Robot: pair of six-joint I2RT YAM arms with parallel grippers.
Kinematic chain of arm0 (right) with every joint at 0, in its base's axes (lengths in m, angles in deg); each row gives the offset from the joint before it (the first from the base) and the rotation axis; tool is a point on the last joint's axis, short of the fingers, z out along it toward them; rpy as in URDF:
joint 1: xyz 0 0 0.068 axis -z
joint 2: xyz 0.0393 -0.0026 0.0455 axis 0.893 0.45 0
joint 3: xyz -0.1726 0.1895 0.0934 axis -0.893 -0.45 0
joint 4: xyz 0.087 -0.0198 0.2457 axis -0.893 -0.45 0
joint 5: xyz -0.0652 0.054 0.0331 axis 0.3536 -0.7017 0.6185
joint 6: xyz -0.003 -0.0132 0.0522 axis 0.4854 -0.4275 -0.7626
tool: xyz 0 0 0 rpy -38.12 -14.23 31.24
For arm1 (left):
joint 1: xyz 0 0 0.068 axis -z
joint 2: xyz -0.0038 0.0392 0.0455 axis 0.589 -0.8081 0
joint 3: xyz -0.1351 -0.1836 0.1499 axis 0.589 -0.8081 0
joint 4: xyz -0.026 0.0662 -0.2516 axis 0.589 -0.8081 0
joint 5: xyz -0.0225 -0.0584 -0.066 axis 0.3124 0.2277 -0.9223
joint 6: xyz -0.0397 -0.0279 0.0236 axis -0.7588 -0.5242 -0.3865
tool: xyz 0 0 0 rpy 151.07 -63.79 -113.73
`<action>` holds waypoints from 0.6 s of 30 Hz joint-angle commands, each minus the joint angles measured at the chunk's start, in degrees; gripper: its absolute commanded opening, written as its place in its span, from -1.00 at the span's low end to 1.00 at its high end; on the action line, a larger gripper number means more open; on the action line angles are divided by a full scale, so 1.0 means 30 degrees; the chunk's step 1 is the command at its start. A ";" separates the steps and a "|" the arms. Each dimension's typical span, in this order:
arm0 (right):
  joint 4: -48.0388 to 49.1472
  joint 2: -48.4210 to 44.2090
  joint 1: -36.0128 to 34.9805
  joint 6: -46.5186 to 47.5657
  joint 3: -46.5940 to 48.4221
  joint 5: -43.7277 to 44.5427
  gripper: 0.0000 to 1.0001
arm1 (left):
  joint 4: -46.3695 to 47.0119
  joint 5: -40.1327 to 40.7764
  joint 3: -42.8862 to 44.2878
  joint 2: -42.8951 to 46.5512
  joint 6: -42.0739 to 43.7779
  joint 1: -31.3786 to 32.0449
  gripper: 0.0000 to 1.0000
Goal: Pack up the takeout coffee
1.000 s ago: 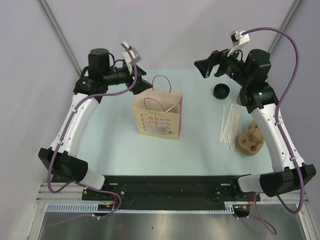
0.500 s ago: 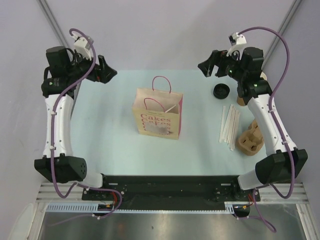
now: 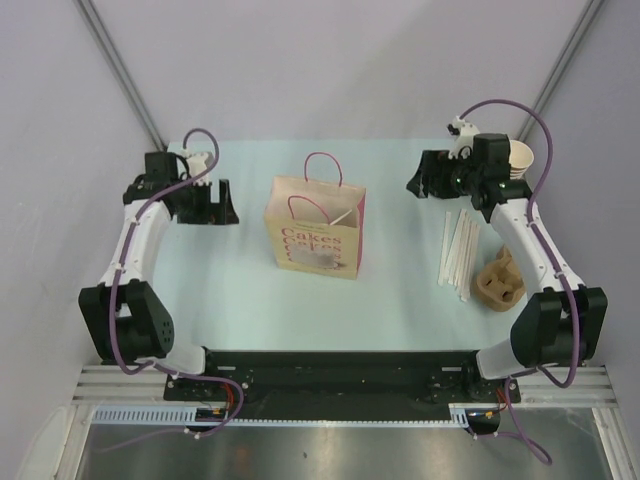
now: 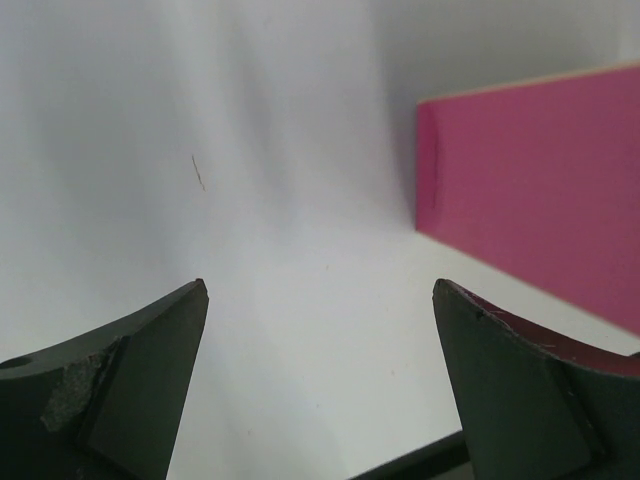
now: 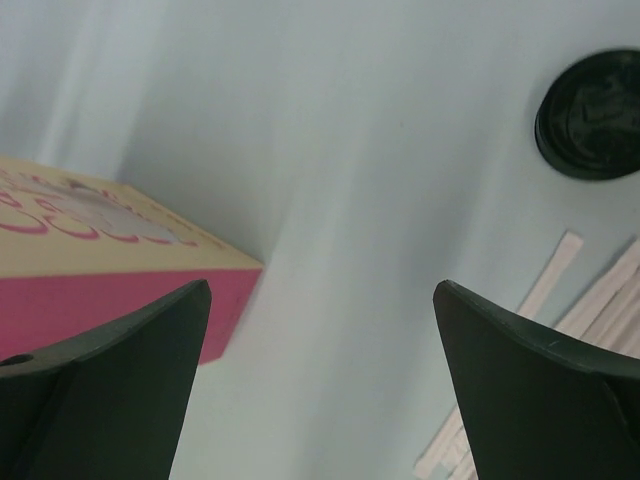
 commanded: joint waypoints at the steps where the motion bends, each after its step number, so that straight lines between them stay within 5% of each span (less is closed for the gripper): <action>1: -0.0595 -0.1706 0.0293 0.1188 -0.1028 0.0595 0.99 | 0.1652 0.1037 -0.2703 0.1822 0.0346 -0.0008 0.99; 18: -0.0069 -0.3553 0.0470 0.1189 -0.4164 0.0859 0.99 | 0.3444 0.2385 -0.5673 0.3492 0.1049 0.0050 0.99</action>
